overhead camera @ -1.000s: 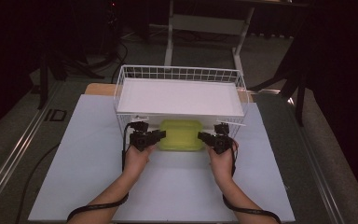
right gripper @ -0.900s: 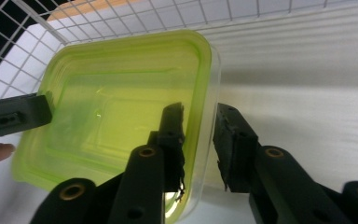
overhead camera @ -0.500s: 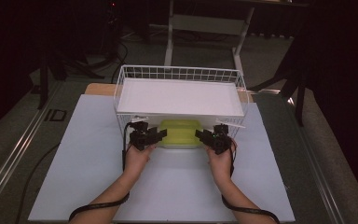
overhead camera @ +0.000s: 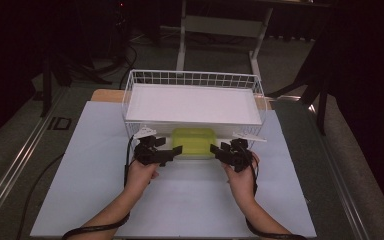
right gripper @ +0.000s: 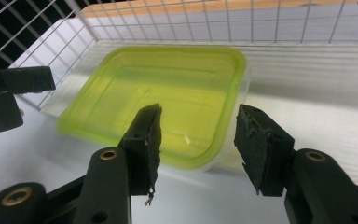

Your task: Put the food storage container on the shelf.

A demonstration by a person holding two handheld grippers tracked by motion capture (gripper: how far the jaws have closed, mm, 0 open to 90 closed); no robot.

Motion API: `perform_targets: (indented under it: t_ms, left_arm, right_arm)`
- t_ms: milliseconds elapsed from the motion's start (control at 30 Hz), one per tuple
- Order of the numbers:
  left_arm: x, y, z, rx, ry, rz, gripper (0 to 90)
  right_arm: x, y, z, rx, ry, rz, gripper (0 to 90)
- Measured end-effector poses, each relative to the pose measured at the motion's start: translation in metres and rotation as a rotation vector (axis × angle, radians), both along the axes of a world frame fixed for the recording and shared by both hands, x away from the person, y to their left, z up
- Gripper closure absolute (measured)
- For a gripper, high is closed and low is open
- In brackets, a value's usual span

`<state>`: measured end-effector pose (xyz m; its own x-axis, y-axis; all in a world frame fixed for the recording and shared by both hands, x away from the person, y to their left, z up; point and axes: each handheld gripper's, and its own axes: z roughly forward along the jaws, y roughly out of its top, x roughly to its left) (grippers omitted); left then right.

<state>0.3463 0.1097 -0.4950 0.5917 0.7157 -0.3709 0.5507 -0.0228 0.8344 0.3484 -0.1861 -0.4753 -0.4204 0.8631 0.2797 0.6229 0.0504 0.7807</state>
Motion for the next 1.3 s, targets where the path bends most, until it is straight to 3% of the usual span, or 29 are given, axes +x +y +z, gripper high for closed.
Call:
perform_targets:
  t_ms: [100,133,200,233,367,433,667,733,933,1300]
  left_arm:
    - [-0.008,0.002,0.002,0.002,-0.01,-0.007,13.7]
    - [-0.02,0.008,0.003,-0.003,-0.017,-0.012,13.7]
    - [-0.027,0.011,0.003,0.004,-0.022,-0.018,13.6]
    - [-0.031,0.011,0.003,0.011,-0.028,-0.023,13.5]
    - [-0.048,0.014,0.001,0.061,-0.045,-0.045,13.4]
    - [-0.057,0.016,0.0,0.074,-0.047,-0.044,13.4]
    - [-0.08,0.026,-0.008,0.043,-0.045,-0.038,13.4]
    - [-0.083,0.028,-0.012,0.053,-0.049,-0.026,13.4]
    - [-0.083,0.031,-0.018,0.059,-0.049,-0.013,13.4]
    - [-0.081,0.03,-0.022,0.072,-0.049,-0.021,13.4]
  right_arm:
    - [-0.008,0.001,0.004,-0.011,-0.01,0.024,52.1]
    - [-0.018,0.005,0.006,-0.018,-0.019,0.045,59.6]
    - [-0.025,0.007,0.005,-0.02,-0.016,0.065,66.7]
    - [-0.027,0.009,0.003,-0.022,-0.015,0.083,74.0]
    - [-0.034,0.018,-0.007,-0.041,0.012,0.125,89.5]
    - [-0.037,0.023,-0.014,-0.057,0.017,0.14,89.9]
    - [-0.036,0.04,-0.031,-0.091,0.057,0.18,90.0]
    - [-0.033,0.046,-0.035,-0.106,0.064,0.18,90.0]
    - [-0.021,0.06,-0.041,-0.149,0.052,0.18,90.0]
    - [0.003,0.063,-0.051,-0.14,0.069,0.12,89.9]
